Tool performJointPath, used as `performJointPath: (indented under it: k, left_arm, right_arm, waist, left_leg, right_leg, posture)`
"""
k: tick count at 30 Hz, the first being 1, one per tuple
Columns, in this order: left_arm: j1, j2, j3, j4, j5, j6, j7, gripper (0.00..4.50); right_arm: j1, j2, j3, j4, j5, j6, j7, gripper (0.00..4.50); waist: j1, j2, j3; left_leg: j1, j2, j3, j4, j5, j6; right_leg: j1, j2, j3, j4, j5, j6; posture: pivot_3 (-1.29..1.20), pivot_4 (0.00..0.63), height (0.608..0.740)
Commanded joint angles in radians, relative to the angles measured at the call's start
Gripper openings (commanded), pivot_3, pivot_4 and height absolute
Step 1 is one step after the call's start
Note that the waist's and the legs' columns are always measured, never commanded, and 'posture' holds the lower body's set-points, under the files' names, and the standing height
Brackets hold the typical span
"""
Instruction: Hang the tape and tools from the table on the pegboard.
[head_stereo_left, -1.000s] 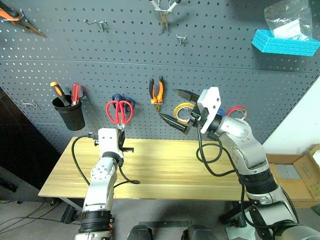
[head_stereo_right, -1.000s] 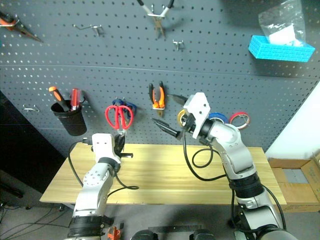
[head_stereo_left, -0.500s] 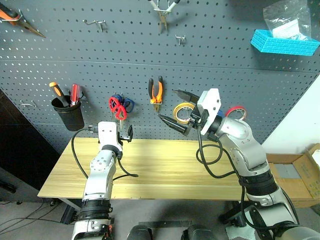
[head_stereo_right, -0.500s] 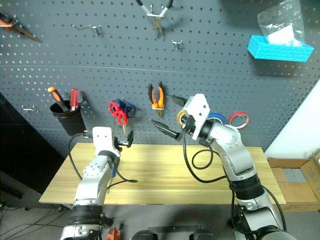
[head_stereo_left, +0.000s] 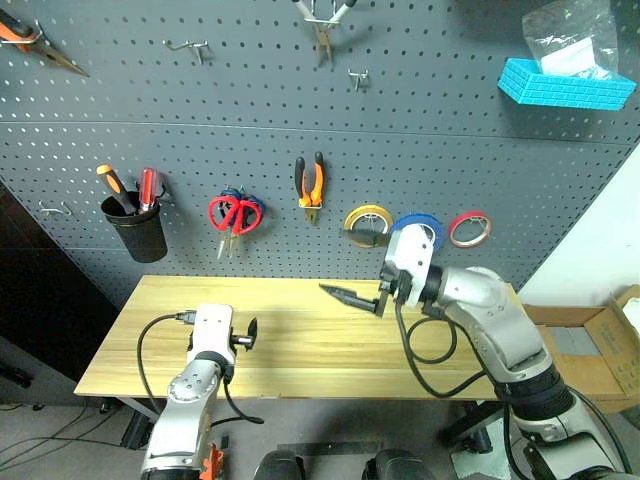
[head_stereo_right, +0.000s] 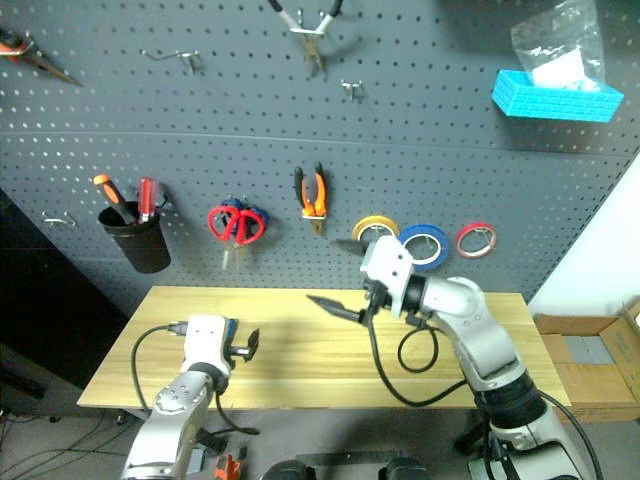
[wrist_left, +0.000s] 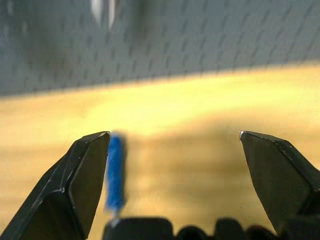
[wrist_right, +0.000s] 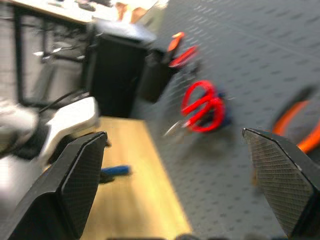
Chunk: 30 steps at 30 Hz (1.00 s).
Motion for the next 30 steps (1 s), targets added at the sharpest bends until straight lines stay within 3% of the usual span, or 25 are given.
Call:
performJointPath:
  k: [1, 7, 17, 22, 30]
  left_arm:
    - [-0.071, 0.073, 0.041, 0.031, 0.0, 0.038, -0.026, 4.45]
    - [-0.152, 0.147, 0.034, 0.138, 0.009, 0.118, -0.058, 4.45]
    - [-0.13, 0.146, 0.026, 0.14, -0.022, 0.205, -0.117, 4.45]
    - [-0.254, 0.195, 0.01, 0.299, -0.003, 0.165, -0.15, 4.45]
    - [-0.415, 0.228, -0.037, 0.515, 0.021, 0.09, -0.203, 4.45]
  right_arm:
    - [0.007, -0.003, 0.026, -0.026, -0.006, 0.001, 0.023, 4.5]
    - [0.049, -0.038, 0.037, -0.02, 0.004, 0.003, 0.071, 4.5]
    - [0.13, -0.072, 0.04, -0.043, -0.007, 0.013, 0.084, 4.5]
    - [0.145, -0.076, 0.037, -0.061, -0.003, 0.029, 0.075, 4.5]
    - [0.143, -0.114, 0.011, -0.089, 0.019, 0.052, 0.092, 4.5]
  waist:
    - [0.002, 0.003, 0.011]
    - [0.01, 0.004, 0.055]
    - [0.013, 0.001, 0.143]
    - [0.027, 0.002, 0.183]
    - [0.029, 0.004, 0.207]
  left_leg:
    - [0.0, 0.0, 0.0, 0.0, 0.0, 0.0]
    - [-0.002, -0.002, 0.0, 0.0, -0.001, 0.002]
    - [-0.003, -0.001, -0.002, -0.006, -0.001, 0.002]
    - [-0.004, 0.0, -0.003, -0.004, -0.001, 0.001]
    - [-0.006, -0.002, -0.002, -0.005, -0.002, 0.0]
  right_leg:
    - [0.0, 0.0, 0.0, 0.0, 0.0, 0.0]
    - [0.0, -0.002, 0.0, -0.002, 0.002, -0.002]
    - [-0.002, -0.003, -0.003, -0.002, 0.001, -0.003]
    - [-0.002, -0.004, -0.005, -0.002, -0.001, 0.001]
    - [-0.003, -0.006, -0.006, -0.003, -0.002, 0.003]
  posture:
    - [0.15, 0.112, 0.74]
    - [0.18, 0.182, 0.74]
    - [0.18, 0.274, 0.74]
    - [0.17, 0.3, 0.74]
    - [0.14, 0.316, 0.74]
